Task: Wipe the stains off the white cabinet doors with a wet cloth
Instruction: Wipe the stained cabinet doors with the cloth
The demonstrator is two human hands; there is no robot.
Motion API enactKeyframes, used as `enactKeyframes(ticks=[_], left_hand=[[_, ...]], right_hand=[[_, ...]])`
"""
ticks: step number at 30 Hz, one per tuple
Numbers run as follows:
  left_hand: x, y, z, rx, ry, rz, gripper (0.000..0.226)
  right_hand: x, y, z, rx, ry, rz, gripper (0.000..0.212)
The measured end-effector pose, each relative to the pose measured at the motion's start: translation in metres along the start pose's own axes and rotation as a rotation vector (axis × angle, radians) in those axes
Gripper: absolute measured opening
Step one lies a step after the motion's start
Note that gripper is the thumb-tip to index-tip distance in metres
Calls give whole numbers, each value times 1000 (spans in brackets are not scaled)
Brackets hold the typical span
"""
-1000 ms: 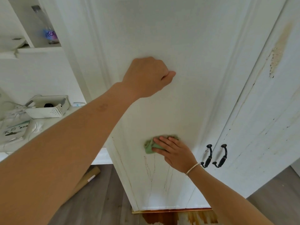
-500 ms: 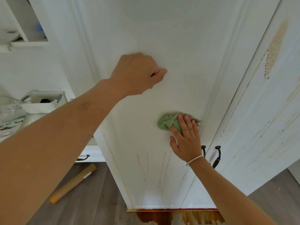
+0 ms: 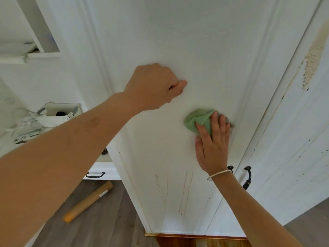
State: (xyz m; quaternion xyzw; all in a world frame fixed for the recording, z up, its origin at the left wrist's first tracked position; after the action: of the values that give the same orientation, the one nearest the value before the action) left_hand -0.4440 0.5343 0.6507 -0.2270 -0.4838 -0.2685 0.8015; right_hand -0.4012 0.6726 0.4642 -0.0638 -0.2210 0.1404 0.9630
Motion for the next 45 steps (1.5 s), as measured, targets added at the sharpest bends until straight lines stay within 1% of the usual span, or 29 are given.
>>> enactKeyframes(ticks=[2,3,4,6,9,12,14,16,17,19,21,22,24,25,28,31,33,35,36,37,39,42,45], left_hand=[[-1,1,1,-18,14,-2,57],[-1,-1,0,-26,32,0,57],[0,0,0,-32,49,3,57],[2,0,1,-35,74,10,57],[2,3,1,-50,52,5,56],[3,4,-1,-70,47,24,55],[2,3,0,-76,36,22,53],[2,2,0,-98,5,23,50],[1,2,0,-117,-27,15,48],[7,-1,-5,-157,-67,2,47],[22,-11,-14,-165,-23,69,48],[32,-21,-21,-154,17,120,48],[49,-41,-34,-124,95,233,47],[56,-52,-40,-101,122,272,46],[61,-80,-51,-17,200,277,45],[50,-97,-55,52,189,124,49],[47,-104,-56,71,161,0,50],[47,-104,-53,60,139,-43,50],[47,-103,-52,47,136,-40,50],[48,-103,-52,38,146,-26,51],[46,-103,-51,15,171,14,51],[44,-106,-53,-11,227,46,52],[43,-105,-54,-54,276,44,52]], right_hand=[[1,-18,14,-56,40,26,45],[-4,-31,16,-33,39,33,45],[-9,-45,15,21,23,33,45],[-27,-74,8,192,-40,15,48],[-65,-105,-27,423,-211,-75,60],[-96,-116,-77,621,-372,-175,63],[-106,-111,-97,695,-454,-251,69],[-102,-111,-91,683,-482,-279,73],[-97,-116,-80,639,-456,-267,73],[-85,-133,-46,482,-365,-199,70],[-74,-155,0,344,-250,-120,65],[-71,-169,19,318,-206,-88,63],[-70,-191,43,354,-169,-74,59],[-71,-200,45,392,-180,-73,59],[-89,-204,22,568,-303,-109,63],[-120,-194,-42,768,-524,-197,69],[-135,-185,-82,798,-701,-284,75],[-142,-180,-105,809,-799,-319,76],[-142,-179,-106,820,-799,-320,74],[-140,-179,-99,835,-759,-313,71],[-129,-183,-71,838,-623,-274,65],[-110,-201,-14,712,-417,-194,56],[-107,-214,8,625,-286,-182,60]])
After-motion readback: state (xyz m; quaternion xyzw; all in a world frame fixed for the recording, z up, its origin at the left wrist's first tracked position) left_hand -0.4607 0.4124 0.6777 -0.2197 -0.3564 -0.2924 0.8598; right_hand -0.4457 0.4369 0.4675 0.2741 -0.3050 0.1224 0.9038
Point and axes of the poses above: each hand's wrist, its own z-axis towards the middle knuckle, its own x-axis out of the back of the hand, y = z × x, the point moved 7 cm from there along z, towards the middle knuckle, and after that the axes turned 3 degrees about -x, right-handed, at the moved point
